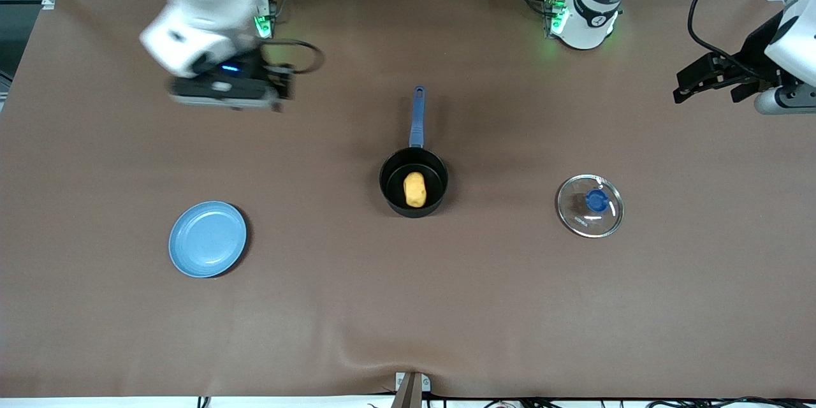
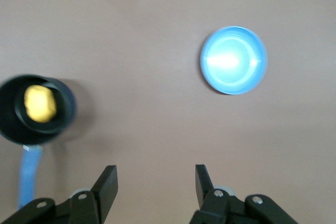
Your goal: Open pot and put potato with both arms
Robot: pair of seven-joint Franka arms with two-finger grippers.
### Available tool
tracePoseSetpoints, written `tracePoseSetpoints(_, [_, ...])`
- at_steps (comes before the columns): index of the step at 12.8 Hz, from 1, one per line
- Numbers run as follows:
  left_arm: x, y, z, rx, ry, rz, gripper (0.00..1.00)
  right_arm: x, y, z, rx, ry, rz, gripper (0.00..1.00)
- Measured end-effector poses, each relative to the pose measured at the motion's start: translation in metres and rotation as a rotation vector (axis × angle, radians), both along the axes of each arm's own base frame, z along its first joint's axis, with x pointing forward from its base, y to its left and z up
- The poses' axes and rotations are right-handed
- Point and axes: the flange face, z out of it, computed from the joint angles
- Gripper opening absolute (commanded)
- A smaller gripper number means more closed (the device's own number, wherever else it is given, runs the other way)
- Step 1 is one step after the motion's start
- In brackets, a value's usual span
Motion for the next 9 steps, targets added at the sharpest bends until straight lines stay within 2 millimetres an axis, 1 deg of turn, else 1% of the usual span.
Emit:
tracePoseSetpoints(1, [-0.001, 0.0, 0.002, 0.0, -0.002, 0.008, 1.0, 0.004, -0.034, 0.01, -0.003, 0.024, 0.009, 0.7])
tracePoseSetpoints(2, [-0.004, 0.0, 0.005, 0.001, -0.005, 0.015, 1.0, 0.008, -0.064, 0.014, -0.004, 0.046, 0.014, 0.72])
tracePoseSetpoints(4, [-0.009, -0.002, 0.009, 0.002, -0.006, 0.016, 1.0, 0.019, -0.114, 0.013, -0.005, 0.089, 0.03, 0.75])
tracePoseSetpoints(7, [-0.009, -0.002, 0.008, 0.003, -0.004, 0.017, 1.0, 0.033, -0.197, 0.011, 0.064, 0.125, 0.041, 0.75])
tracePoseSetpoints(8, [-0.009, -0.001, 0.008, 0.003, -0.004, 0.017, 1.0, 0.035, -0.221, 0.011, 0.085, 0.127, 0.017, 0.75])
tracePoseSetpoints(9, [-0.009, -0.002, 0.008, 0.003, -0.004, 0.016, 1.0, 0.036, -0.238, 0.011, 0.101, 0.126, -0.006, 0.75])
